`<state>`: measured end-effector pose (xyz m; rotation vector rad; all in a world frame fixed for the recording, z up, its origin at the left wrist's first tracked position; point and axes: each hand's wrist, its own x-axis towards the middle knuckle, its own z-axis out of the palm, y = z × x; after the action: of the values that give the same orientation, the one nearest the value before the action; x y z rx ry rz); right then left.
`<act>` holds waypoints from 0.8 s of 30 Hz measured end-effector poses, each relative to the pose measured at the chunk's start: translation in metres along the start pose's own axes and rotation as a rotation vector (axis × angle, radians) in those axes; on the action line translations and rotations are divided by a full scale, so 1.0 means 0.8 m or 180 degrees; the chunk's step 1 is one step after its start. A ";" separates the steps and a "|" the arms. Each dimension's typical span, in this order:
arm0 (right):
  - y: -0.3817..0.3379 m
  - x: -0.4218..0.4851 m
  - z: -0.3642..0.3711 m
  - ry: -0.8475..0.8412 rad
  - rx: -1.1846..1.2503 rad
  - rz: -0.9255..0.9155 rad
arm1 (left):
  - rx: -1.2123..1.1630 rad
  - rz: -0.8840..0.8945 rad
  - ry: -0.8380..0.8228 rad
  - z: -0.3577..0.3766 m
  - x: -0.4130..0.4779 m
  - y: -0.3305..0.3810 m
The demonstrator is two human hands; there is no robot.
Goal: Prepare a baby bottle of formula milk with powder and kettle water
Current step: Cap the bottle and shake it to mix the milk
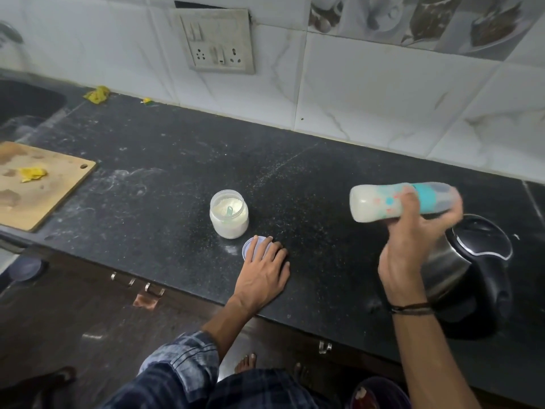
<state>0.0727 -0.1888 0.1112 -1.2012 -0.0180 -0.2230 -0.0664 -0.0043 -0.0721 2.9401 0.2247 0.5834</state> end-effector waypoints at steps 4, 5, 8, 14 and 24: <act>0.008 -0.014 0.000 -0.0536 -0.0571 0.0050 | -0.0020 0.0048 0.0073 0.001 -0.001 0.000; 0.007 -0.012 0.001 -0.0335 -0.0359 0.0017 | -0.0022 0.0038 0.0083 0.001 0.000 0.000; 0.005 -0.007 0.006 -0.0212 -0.0187 0.0090 | -0.0011 0.0020 0.0080 0.001 -0.001 0.000; 0.010 0.002 0.000 0.0020 -0.0136 -0.0055 | 0.0004 -0.0002 0.0005 -0.003 0.001 0.002; 0.018 -0.014 -0.004 -0.0346 -0.0577 0.0037 | 0.0041 0.0041 -0.0006 -0.002 -0.002 0.000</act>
<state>0.0642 -0.1849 0.0950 -1.3928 -0.0872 -0.1511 -0.0680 -0.0042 -0.0714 2.9567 0.2103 0.5832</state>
